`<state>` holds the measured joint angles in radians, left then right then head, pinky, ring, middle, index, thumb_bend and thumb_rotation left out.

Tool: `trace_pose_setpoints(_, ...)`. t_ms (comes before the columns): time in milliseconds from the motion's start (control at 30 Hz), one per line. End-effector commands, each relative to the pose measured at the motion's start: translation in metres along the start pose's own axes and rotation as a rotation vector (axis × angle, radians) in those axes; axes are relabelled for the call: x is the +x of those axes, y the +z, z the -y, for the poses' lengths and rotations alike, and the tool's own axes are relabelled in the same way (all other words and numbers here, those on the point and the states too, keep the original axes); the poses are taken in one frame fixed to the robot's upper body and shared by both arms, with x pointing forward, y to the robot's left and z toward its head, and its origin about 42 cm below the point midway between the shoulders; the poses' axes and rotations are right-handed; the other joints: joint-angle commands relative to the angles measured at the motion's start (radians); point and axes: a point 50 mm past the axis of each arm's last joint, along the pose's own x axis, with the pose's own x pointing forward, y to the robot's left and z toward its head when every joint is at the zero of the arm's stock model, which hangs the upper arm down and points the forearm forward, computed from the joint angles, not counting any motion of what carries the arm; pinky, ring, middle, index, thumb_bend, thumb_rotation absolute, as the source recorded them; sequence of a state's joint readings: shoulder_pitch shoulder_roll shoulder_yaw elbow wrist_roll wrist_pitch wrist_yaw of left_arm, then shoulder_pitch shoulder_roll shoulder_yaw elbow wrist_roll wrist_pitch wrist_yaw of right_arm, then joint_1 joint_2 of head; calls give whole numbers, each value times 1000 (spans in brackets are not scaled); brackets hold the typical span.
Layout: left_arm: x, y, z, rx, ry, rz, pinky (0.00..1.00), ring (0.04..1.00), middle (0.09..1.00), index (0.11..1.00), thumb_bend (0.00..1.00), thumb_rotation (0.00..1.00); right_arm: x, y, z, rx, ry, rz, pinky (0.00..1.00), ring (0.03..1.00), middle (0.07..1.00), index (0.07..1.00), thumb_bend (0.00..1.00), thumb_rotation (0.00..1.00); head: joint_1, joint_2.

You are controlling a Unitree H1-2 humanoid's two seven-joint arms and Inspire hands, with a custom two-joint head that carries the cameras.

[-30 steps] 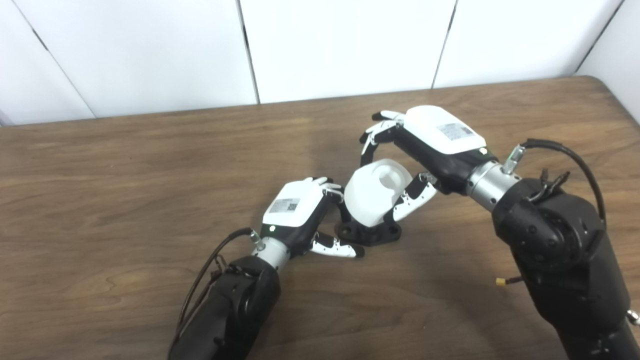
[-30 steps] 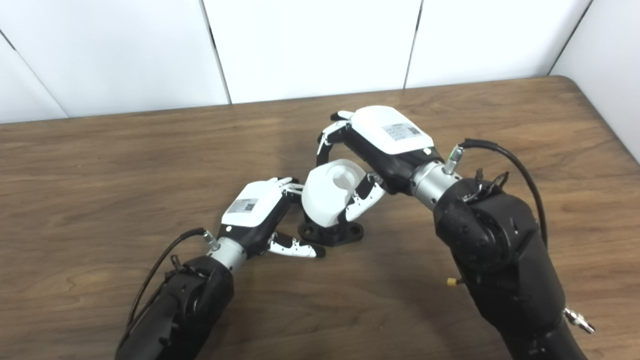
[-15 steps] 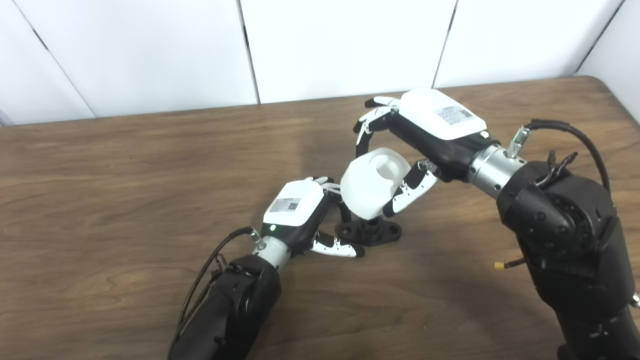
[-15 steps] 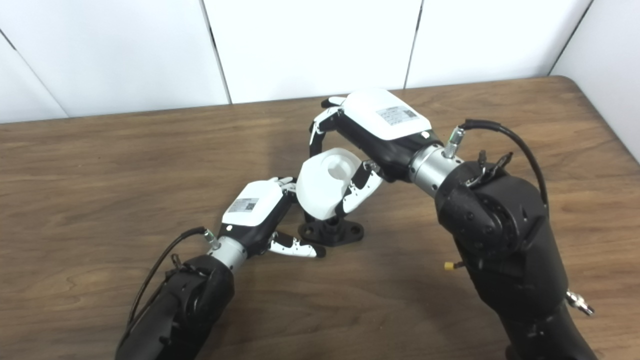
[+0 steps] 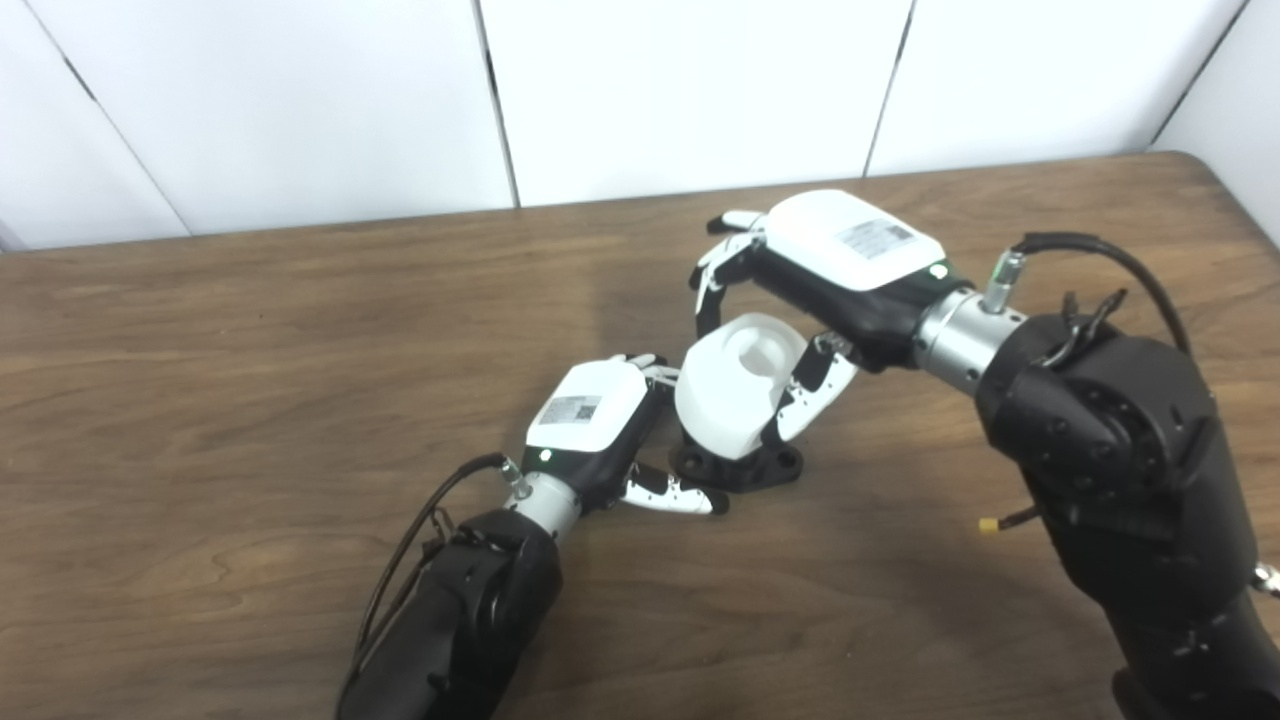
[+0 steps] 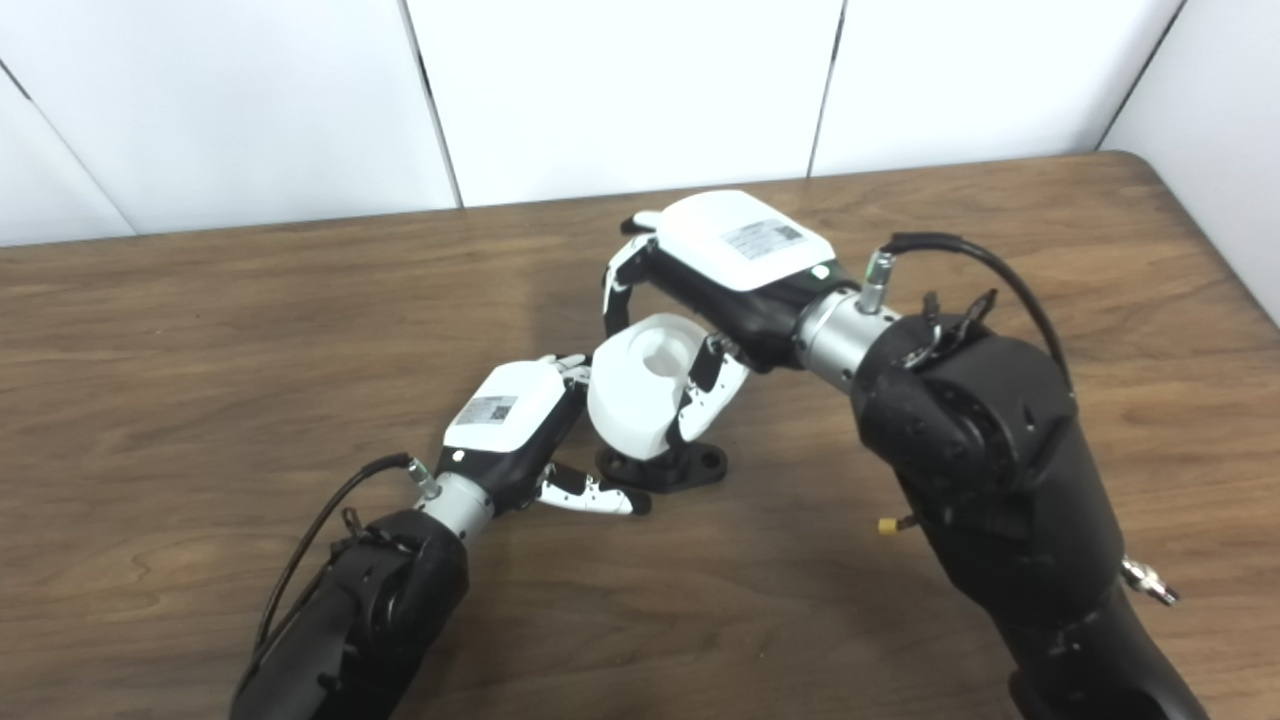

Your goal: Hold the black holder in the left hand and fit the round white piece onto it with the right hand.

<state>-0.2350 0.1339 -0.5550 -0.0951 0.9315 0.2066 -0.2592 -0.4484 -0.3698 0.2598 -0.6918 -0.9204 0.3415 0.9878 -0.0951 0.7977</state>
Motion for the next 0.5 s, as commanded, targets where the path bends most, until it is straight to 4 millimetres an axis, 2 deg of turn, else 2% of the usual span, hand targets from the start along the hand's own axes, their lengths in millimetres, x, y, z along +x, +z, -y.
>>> trace_pose_setpoints(0,-2,-5,3,33,-49,-25,939,907,810,485,524,58,3,4,17,-64,-56,15,791,926,780,482,525,134,-3,2)
trace_pose_setpoints(467,-3,-3,4,17,-42,-28,935,908,808,485,524,58,18,3,2,-52,-8,14,820,945,785,483,523,131,-8,6)
